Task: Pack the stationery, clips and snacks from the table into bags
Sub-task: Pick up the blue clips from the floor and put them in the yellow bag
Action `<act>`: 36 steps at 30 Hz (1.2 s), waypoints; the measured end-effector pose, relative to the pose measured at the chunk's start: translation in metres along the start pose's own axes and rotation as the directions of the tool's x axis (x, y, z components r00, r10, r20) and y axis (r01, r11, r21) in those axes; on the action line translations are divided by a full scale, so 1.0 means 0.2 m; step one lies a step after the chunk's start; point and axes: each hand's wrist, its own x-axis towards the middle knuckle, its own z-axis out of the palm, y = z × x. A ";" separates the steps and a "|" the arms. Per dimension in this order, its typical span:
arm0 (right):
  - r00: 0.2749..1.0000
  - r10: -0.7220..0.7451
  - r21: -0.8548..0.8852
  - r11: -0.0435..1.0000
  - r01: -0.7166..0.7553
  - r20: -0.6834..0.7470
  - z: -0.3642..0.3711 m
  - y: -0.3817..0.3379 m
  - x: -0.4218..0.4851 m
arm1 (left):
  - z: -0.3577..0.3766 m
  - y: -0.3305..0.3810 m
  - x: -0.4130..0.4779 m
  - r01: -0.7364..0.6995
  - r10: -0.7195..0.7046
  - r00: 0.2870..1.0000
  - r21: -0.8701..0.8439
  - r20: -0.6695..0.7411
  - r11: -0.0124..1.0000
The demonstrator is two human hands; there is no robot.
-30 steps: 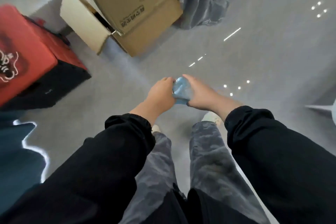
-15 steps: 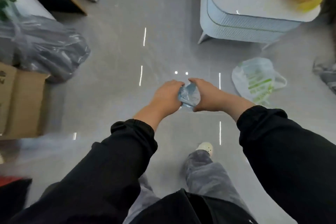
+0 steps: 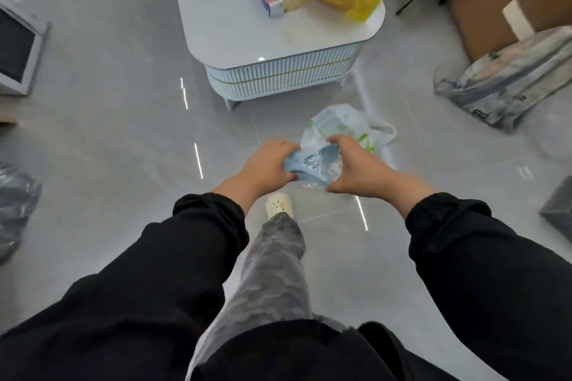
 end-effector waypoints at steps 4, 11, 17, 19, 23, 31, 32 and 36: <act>0.999 0.003 0.031 1.000 -0.001 -0.043 -0.41 0.14 0.39 | -0.17 0.12 0.56 0.015 -0.018 0.998 -0.044 -0.068 0.999; 0.970 0.243 0.501 0.843 -0.194 -0.033 -1.13 0.22 1.07 | -0.56 0.34 1.40 0.056 -0.069 0.980 -0.074 -0.187 0.996; 0.972 0.235 0.592 0.780 -0.201 0.020 -1.50 0.43 1.52 | -0.63 0.52 1.93 0.174 -0.207 0.940 -0.140 -0.271 0.975; 0.975 0.219 0.550 0.812 -0.194 0.020 -1.63 0.55 1.67 | -0.60 0.61 2.10 0.217 -0.266 0.916 -0.188 -0.299 0.958; 0.978 0.094 0.498 0.849 -0.176 0.186 -2.00 0.78 1.97 | -0.60 0.81 2.42 0.312 -0.416 0.804 -0.294 -0.425 0.904; 0.943 -0.035 0.368 0.925 -0.094 0.330 -2.67 0.96 2.31 | -0.72 1.24 2.95 0.406 -0.555 0.662 -0.381 -0.504 0.830; 0.945 -0.040 0.367 0.926 -0.087 0.325 -2.70 0.94 2.36 | -0.74 1.23 2.99 0.419 -0.573 0.639 -0.393 -0.514 0.819; 0.935 -0.076 0.291 0.956 -0.031 0.347 -2.71 0.79 2.57 | -0.78 1.14 3.12 0.429 -0.714 0.458 -0.572 -0.529 0.699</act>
